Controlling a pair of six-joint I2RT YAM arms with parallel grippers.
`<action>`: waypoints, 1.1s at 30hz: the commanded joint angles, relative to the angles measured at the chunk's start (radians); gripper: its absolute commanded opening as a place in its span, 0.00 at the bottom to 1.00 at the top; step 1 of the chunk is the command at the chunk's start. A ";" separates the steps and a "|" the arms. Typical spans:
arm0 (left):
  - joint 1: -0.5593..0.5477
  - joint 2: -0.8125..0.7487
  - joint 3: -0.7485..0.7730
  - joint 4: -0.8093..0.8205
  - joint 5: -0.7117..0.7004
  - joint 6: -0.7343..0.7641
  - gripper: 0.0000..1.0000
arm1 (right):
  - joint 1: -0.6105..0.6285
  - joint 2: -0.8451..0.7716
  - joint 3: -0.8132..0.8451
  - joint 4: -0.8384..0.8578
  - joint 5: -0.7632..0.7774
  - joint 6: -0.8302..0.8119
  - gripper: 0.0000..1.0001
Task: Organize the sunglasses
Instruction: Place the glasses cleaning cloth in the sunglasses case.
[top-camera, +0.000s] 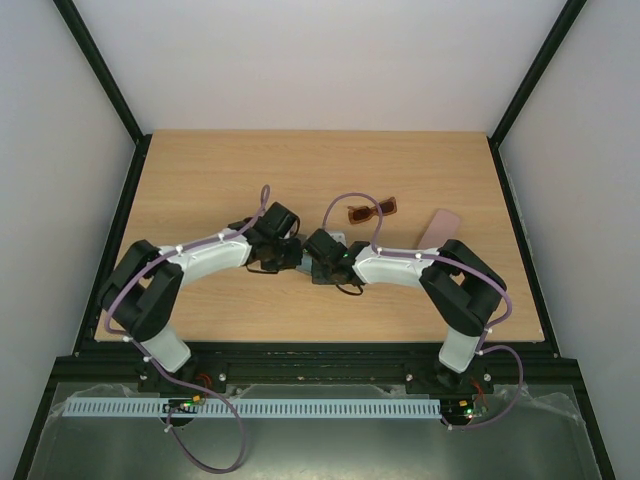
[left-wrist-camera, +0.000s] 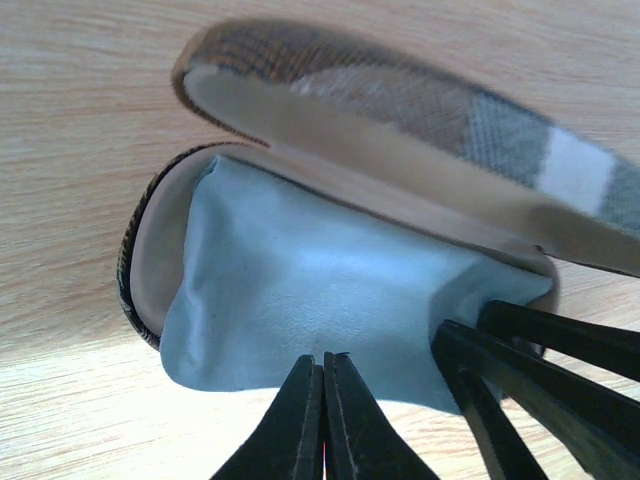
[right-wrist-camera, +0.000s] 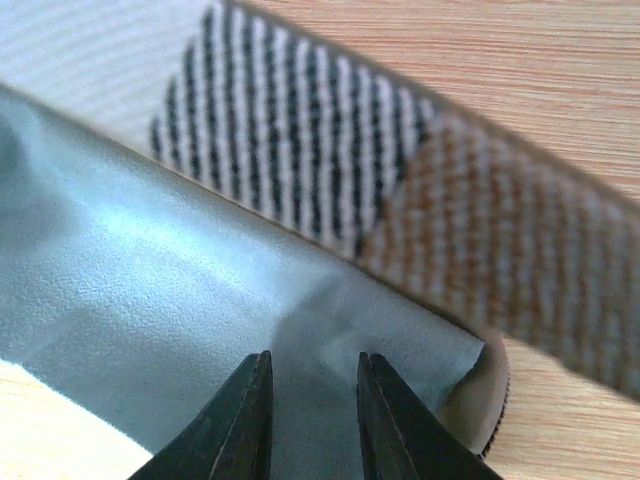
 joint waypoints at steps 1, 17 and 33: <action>0.005 0.051 0.002 -0.020 0.012 0.010 0.05 | -0.001 -0.011 -0.005 -0.002 -0.004 -0.016 0.24; 0.008 0.110 0.009 -0.040 -0.067 0.012 0.03 | -0.002 -0.147 -0.057 0.142 -0.084 -0.068 0.29; 0.015 0.123 0.009 -0.034 -0.059 0.025 0.03 | -0.001 -0.034 -0.045 0.200 -0.227 -0.106 0.28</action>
